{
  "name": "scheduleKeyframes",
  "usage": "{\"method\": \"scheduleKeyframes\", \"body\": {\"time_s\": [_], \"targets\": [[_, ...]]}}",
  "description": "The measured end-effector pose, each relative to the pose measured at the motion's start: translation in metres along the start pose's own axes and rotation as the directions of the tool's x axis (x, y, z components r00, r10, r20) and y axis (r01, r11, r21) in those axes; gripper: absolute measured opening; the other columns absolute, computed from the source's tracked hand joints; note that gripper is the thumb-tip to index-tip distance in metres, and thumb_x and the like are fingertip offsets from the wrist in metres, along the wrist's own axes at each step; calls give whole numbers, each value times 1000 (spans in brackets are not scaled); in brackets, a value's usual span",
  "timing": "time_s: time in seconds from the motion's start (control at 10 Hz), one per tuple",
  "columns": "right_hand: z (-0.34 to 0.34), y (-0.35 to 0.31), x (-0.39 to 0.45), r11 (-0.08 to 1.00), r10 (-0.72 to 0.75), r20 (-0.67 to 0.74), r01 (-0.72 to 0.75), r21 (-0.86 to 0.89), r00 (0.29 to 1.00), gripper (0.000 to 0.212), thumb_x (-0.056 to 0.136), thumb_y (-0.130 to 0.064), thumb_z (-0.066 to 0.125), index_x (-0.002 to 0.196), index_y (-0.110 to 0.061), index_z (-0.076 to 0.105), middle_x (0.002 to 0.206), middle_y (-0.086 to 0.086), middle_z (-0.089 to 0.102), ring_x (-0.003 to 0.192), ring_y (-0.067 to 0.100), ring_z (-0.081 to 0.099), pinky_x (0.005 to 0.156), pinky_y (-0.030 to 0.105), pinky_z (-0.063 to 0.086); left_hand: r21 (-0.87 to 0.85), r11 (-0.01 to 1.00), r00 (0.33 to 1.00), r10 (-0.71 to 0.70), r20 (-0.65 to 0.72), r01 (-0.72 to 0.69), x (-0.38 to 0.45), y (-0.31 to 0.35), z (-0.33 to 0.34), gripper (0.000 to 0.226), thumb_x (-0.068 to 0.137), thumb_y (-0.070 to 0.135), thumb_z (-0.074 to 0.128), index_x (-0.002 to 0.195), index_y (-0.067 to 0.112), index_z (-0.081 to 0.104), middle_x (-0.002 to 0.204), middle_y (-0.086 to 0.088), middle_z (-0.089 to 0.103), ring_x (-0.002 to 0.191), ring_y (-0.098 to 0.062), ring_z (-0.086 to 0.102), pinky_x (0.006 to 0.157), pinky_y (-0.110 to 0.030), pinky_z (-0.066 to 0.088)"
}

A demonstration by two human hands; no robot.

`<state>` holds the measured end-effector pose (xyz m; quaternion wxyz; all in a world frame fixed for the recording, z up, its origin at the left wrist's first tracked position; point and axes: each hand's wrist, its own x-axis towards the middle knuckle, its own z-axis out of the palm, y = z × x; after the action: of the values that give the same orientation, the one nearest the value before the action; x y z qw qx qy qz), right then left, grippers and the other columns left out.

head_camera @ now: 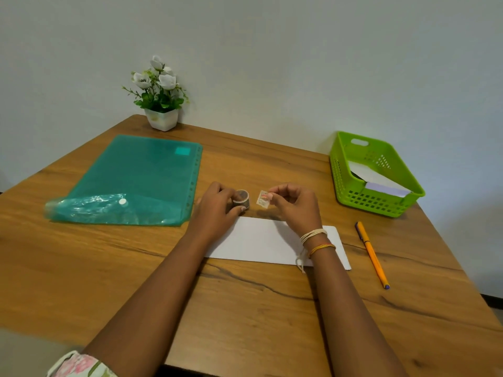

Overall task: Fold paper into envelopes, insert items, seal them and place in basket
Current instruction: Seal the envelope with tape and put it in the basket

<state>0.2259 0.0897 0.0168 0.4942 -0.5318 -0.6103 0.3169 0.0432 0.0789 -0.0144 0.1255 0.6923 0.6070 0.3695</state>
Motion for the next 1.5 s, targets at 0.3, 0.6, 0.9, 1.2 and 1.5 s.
{"method": "scheduleKeyframes", "body": {"time_s": [0.3,0.6,0.9,1.2,1.5], "targets": [[-79,10,-23,983,140,-51,-145,-111,989,13,74,-3,78,75,-14,70,72,9,68,65,16,65,71,30,55,127,980,979,167,-116,-153,-8,28,-4,39,81,28,73,117,24,59,117,0,54,110,-17,54,111,-57,25],[-127,13,-19,855,312,50,-258,-450,949,11,73,-13,81,69,-18,73,60,3,66,52,12,54,56,25,46,64,960,927,242,286,-271,-41,97,50,37,95,41,52,130,29,55,145,6,46,135,-12,38,116,-48,12],[-126,19,-12,803,362,55,-281,-525,931,4,74,-12,80,74,-12,75,72,7,72,68,15,64,72,32,57,137,950,908,216,360,-281,-46,93,58,42,97,47,43,137,33,49,151,12,39,142,-7,26,118,-52,6],[-120,22,-10,755,366,21,-283,-592,931,4,75,-16,79,76,-13,77,74,1,71,75,15,65,79,36,58,141,950,911,216,352,-279,-45,91,61,41,97,48,43,134,34,52,149,14,41,142,-6,26,118,-51,7],[-116,23,-21,759,281,-78,-272,-592,957,13,73,-12,78,83,-16,71,69,-5,60,72,12,56,59,21,42,143,948,912,221,345,-284,-45,89,63,41,97,48,43,134,35,52,149,14,41,142,-6,27,117,-50,8]]}}
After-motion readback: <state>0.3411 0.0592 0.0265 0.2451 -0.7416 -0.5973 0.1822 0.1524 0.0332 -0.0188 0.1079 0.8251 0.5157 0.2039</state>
